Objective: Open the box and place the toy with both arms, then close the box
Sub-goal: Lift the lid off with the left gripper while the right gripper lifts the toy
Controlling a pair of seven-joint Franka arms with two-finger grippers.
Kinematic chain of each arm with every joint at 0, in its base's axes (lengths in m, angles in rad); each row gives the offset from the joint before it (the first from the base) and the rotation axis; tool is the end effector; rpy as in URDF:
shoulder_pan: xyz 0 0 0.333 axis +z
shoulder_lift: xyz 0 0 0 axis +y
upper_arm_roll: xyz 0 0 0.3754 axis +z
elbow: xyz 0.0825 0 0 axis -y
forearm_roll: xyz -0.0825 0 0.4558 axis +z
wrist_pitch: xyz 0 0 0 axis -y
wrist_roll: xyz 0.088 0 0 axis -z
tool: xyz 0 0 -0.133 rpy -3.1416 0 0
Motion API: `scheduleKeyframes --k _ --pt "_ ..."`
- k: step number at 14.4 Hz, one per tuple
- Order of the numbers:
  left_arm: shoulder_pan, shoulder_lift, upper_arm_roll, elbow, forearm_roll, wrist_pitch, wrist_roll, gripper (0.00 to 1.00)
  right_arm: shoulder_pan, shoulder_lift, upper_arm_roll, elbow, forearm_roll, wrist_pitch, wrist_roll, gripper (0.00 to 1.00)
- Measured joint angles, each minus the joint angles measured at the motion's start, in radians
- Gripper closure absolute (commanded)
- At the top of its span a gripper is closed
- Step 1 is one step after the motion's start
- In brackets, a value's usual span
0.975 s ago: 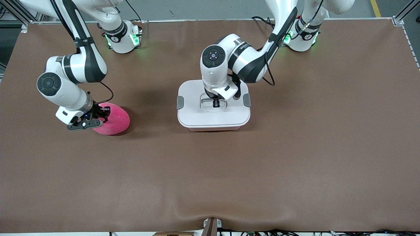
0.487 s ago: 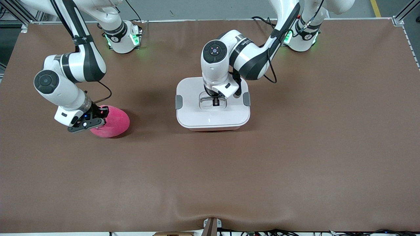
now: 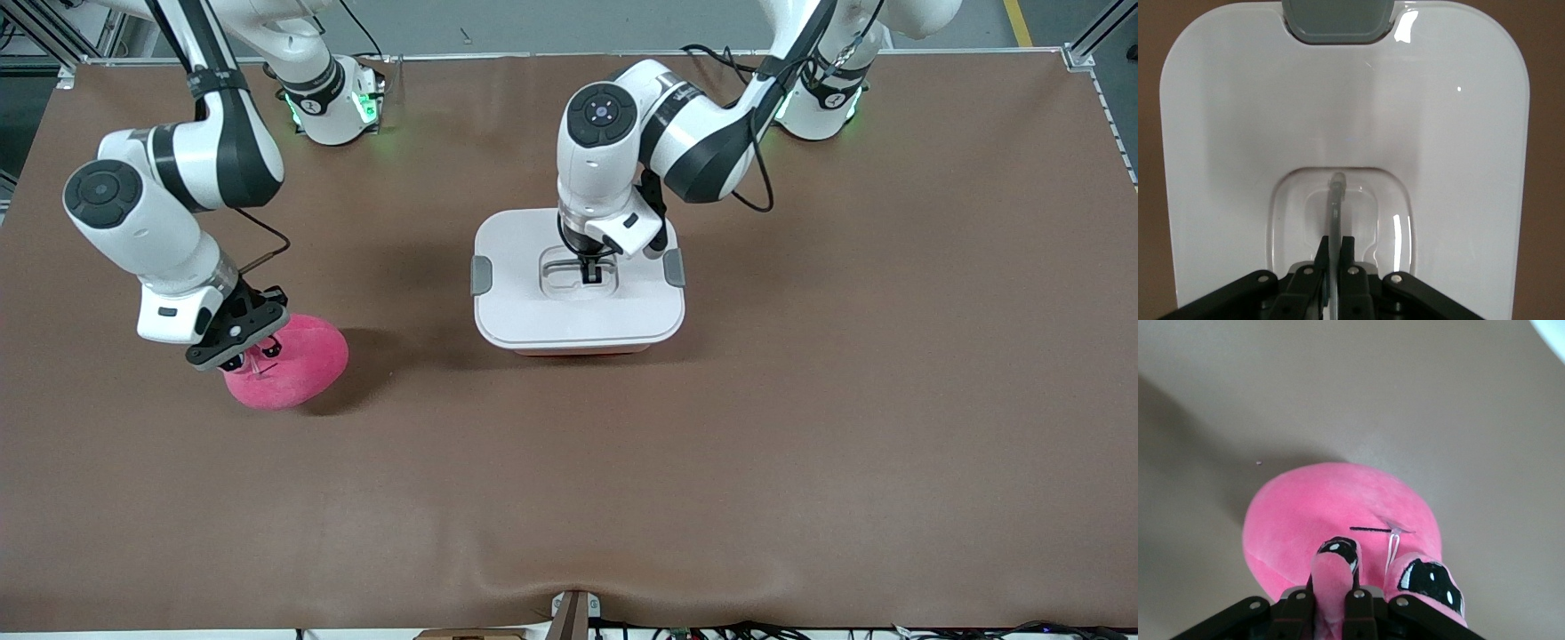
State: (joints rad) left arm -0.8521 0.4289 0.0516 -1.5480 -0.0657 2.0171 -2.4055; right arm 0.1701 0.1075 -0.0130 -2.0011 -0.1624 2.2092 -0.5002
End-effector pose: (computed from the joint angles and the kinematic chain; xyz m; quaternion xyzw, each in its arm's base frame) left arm 0.5326 -0.5641 0.4069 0.6867 0.7264 -0.0199 0.0198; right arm 0.6506 0.0943 0.4119 0.9276 0.3639 0.0377 0.0757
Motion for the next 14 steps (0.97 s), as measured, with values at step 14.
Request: scheduleKeyframes --k 14 --pt "0.204 -0.257 0.003 -0.243 0.115 -0.045 0.159 1.0 0.595 -0.003 0.01 0.317 -0.338 -0.557 -0.007 1.0"
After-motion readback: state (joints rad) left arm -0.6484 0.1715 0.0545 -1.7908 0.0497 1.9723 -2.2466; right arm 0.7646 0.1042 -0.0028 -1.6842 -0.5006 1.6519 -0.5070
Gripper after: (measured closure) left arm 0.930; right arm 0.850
